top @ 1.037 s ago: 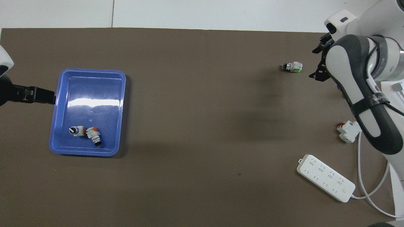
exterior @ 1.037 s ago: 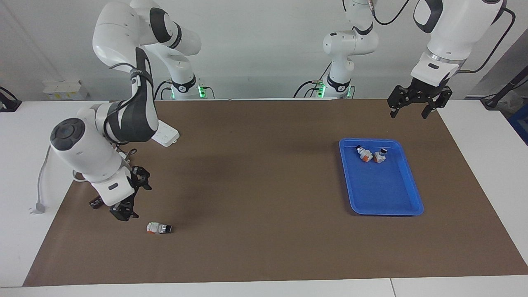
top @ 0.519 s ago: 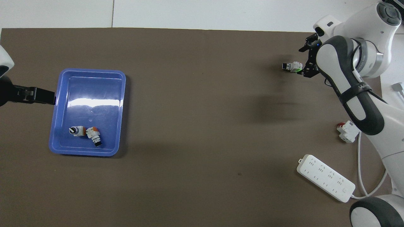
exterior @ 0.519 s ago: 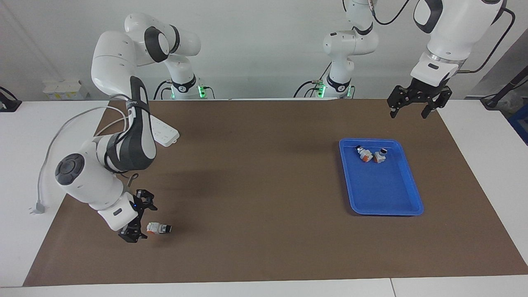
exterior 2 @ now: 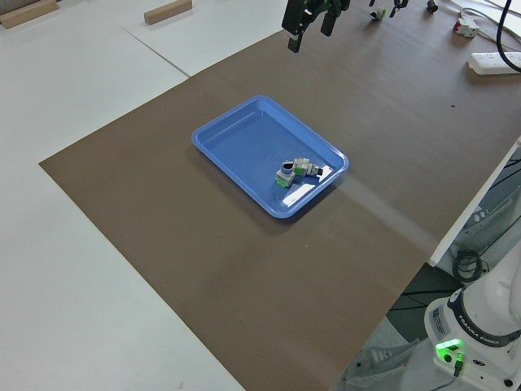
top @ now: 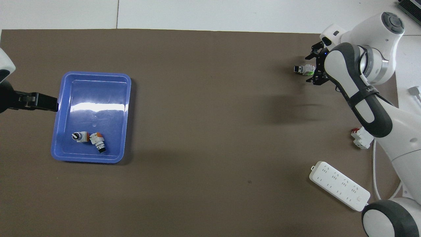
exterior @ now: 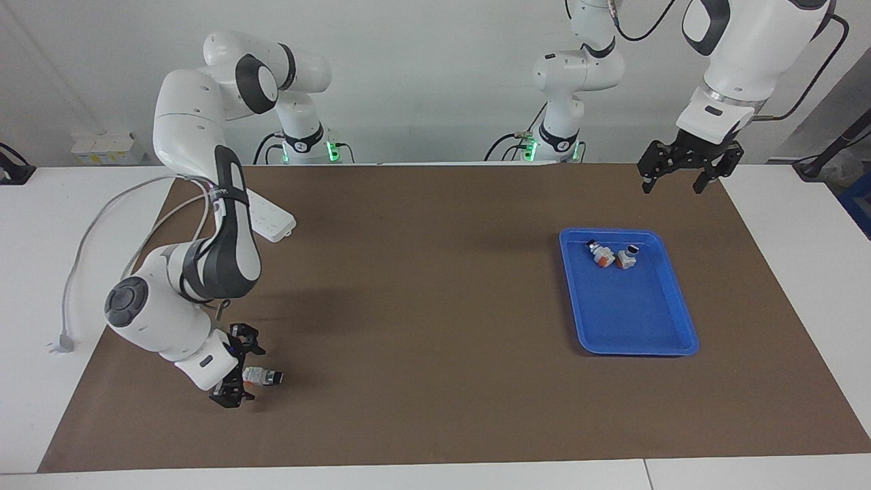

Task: Turn and place switch with both arms
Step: 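Lower the right gripper onto the white-green switch and grasp it, then lift the switch with the right gripper while the left gripper reaches forward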

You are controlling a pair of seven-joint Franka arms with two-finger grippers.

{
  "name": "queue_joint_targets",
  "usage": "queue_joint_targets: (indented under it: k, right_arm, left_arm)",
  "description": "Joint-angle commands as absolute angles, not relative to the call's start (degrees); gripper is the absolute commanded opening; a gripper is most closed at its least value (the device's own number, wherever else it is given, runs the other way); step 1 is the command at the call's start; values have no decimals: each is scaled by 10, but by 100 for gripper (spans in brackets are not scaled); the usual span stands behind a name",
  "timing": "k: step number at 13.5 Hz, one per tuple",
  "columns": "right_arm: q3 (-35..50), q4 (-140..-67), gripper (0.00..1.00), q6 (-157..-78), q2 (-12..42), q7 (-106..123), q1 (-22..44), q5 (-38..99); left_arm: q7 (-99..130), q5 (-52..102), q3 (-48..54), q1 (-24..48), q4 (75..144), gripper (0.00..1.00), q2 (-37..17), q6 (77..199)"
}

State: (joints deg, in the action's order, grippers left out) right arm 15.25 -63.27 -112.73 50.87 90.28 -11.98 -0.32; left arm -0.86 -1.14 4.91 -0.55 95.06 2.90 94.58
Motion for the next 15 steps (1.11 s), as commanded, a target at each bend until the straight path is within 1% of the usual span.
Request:
queue_joint_targets:
  k: [1, 2, 3, 4, 7, 10, 11, 12, 15]
  right_arm:
    - [167, -654, 92, -1140, 506, 925, -137, 5]
    - [167, -655, 68, -1136, 505, 925, -138, 6]
    - [168, -655, 28, -1135, 504, 926, -139, 6]
    - [170, -655, 0, -1137, 504, 925, -140, 10]
    - [171, -657, 0, -1132, 498, 925, -142, 35]
    - [171, -685, 0, -1105, 455, 924, -145, 70]
    - [171, -702, 0, -1088, 431, 921, -144, 84]
    - [171, -729, 0, -1065, 391, 911, -143, 97]
    - [171, -866, 0, -1050, 240, 883, -139, 143]
  left_arm:
    - [18, -16, 52, -9, 965, 100, 45, 941]
    - [18, -16, 52, -9, 965, 100, 45, 941]
    - [18, -15, 52, -9, 965, 100, 45, 941]
    - [17, -16, 52, -9, 966, 100, 45, 942]
    - [17, -16, 52, -7, 966, 100, 46, 939]
    - [16, -16, 51, -11, 966, 100, 46, 940]
    - [16, -16, 50, -11, 966, 100, 46, 940]
    - [16, -16, 51, -15, 966, 100, 46, 940]
    - [16, -16, 51, -15, 966, 100, 46, 940]
